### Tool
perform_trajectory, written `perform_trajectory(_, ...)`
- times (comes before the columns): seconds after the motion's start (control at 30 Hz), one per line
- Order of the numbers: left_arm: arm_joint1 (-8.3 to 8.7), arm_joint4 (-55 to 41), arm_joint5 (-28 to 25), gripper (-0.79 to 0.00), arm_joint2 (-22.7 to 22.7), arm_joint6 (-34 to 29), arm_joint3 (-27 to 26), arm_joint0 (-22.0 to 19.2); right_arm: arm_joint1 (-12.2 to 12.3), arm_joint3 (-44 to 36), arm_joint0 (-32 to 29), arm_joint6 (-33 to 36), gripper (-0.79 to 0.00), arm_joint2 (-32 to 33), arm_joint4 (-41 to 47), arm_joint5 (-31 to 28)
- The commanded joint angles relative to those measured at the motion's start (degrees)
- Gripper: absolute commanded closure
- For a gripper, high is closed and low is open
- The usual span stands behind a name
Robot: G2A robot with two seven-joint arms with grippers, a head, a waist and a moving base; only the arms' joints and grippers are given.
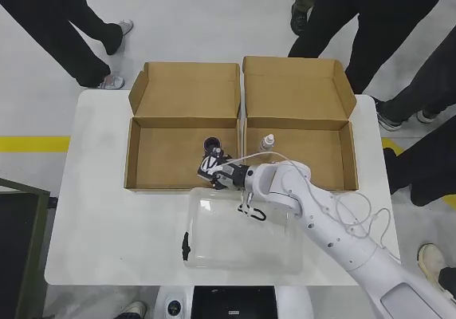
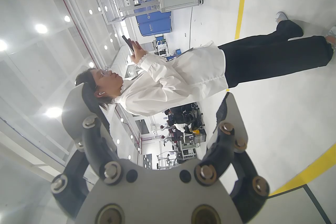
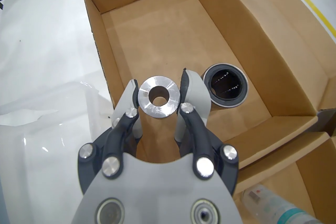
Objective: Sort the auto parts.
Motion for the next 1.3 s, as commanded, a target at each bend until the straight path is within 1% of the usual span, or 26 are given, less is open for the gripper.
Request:
perform_trajectory(0.0, 0.0, 0.0, 0.0, -0.785, 0.0, 0.0, 0.0, 0.0, -0.2, 0.5, 0.3, 0.3, 0.0, -0.2, -0.2, -0.1)
perform_trajectory(0.17, 0.0, 0.0, 0.0, -0.785, 0.0, 0.0, 0.0, 0.0, -0.6, 1.6, 0.6, 0.8, -0.006, -0.6, -0.9, 0.0)
perform_trajectory(0.27, 0.0, 0.0, 0.0, -0.785, 0.0, 0.0, 0.0, 0.0, -0.8, 2.2, 0.6, 1.1, -0.114, -0.8, -1.3, 0.2)
perform_trajectory(0.4, 0.0, 0.0, 0.0, -0.785, 0.0, 0.0, 0.0, 0.0, -1.1, 2.6, 0.7, 1.5, -0.179, -0.9, -1.5, 0.2)
perform_trajectory(0.53, 0.0, 0.0, 0.0, -0.785, 0.0, 0.0, 0.0, 0.0, -1.3, 3.0, 0.8, 1.6, -0.274, -0.9, -1.9, 0.1)
perform_trajectory(0.6, 0.0, 0.0, 0.0, -0.785, 0.0, 0.0, 0.0, 0.0, -1.4, 3.3, 0.9, 1.6, -0.299, -0.8, -2.0, 0.1)
perform_trajectory(0.7, 0.0, 0.0, 0.0, -0.785, 0.0, 0.0, 0.0, 0.0, -1.6, 3.4, 1.1, 1.8, -0.308, -0.7, -2.1, -0.1)
perform_trajectory(0.83, 0.0, 0.0, 0.0, -0.785, 0.0, 0.0, 0.0, 0.0, -1.8, 3.4, 1.4, 1.8, -0.292, -0.5, -2.1, -0.5)
perform_trajectory(0.9, 0.0, 0.0, 0.0, -0.785, 0.0, 0.0, 0.0, 0.0, -1.8, 2.9, 1.5, 1.6, -0.299, -0.1, -1.8, -0.7)
perform_trajectory(1.1, 0.0, 0.0, 0.0, -0.785, 0.0, 0.0, 0.0, 0.0, -1.6, -0.9, 0.8, 2.0, -0.311, 1.7, -0.9, -1.3)
perform_trajectory(1.27, 0.0, 0.0, 0.0, -0.785, 0.0, 0.0, 0.0, 0.0, -0.9, -5.4, -1.4, 2.4, -0.323, 4.7, 0.9, -1.8)
